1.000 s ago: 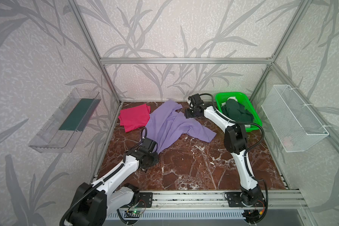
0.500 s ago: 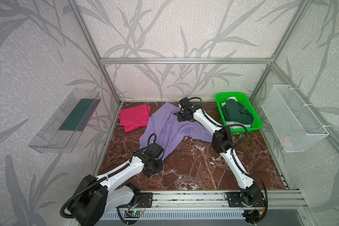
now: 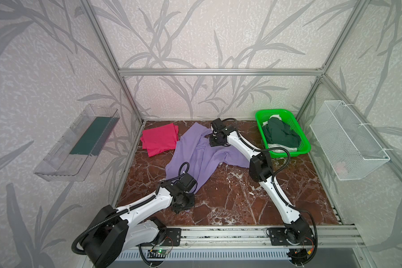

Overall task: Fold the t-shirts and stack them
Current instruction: 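Pull the near hem with the left gripper while the right gripper grasps the far hem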

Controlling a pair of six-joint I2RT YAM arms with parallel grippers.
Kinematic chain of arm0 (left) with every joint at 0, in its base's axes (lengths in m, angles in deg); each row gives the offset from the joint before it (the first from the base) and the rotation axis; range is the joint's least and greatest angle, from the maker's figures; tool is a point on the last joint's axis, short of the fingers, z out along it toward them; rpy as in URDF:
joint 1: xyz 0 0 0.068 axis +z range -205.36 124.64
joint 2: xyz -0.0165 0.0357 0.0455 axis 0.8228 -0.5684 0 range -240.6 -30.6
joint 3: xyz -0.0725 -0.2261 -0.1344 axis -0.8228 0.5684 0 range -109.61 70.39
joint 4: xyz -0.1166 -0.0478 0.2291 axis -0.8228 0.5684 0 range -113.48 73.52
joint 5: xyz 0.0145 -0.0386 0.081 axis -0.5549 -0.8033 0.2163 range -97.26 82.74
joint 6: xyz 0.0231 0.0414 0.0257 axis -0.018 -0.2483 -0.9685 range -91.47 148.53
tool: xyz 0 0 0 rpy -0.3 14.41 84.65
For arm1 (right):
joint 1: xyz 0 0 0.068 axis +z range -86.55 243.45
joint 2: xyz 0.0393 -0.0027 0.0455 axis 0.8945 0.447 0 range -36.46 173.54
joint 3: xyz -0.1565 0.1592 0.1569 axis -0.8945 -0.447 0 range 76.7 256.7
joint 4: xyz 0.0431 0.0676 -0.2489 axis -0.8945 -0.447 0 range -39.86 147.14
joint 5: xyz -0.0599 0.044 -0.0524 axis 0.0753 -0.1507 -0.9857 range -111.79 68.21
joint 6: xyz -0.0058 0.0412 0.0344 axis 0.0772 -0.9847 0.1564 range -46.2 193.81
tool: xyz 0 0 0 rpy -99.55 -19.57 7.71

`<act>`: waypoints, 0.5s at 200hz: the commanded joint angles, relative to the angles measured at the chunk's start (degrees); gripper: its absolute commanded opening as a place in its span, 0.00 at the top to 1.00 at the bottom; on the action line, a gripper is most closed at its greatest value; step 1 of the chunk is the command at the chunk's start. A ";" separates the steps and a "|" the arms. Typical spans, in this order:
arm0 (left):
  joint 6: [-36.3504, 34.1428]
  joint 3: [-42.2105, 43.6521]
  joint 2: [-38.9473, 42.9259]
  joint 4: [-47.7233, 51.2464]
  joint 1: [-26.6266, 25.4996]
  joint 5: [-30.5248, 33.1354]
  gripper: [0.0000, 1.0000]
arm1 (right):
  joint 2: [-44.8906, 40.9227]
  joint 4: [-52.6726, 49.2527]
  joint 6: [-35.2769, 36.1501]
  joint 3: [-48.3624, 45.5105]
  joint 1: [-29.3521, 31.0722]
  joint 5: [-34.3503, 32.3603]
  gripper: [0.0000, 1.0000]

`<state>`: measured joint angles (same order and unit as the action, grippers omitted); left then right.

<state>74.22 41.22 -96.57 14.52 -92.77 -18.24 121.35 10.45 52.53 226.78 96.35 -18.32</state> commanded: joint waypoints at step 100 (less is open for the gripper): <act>-4.98 -10.01 -0.03 0.55 -0.17 6.34 0.76 | -24.28 4.57 6.67 -42.23 -4.63 -6.99 1.00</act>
<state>71.42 33.68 -97.23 14.15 -92.79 -14.44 104.96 13.70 57.01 198.19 94.32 -22.34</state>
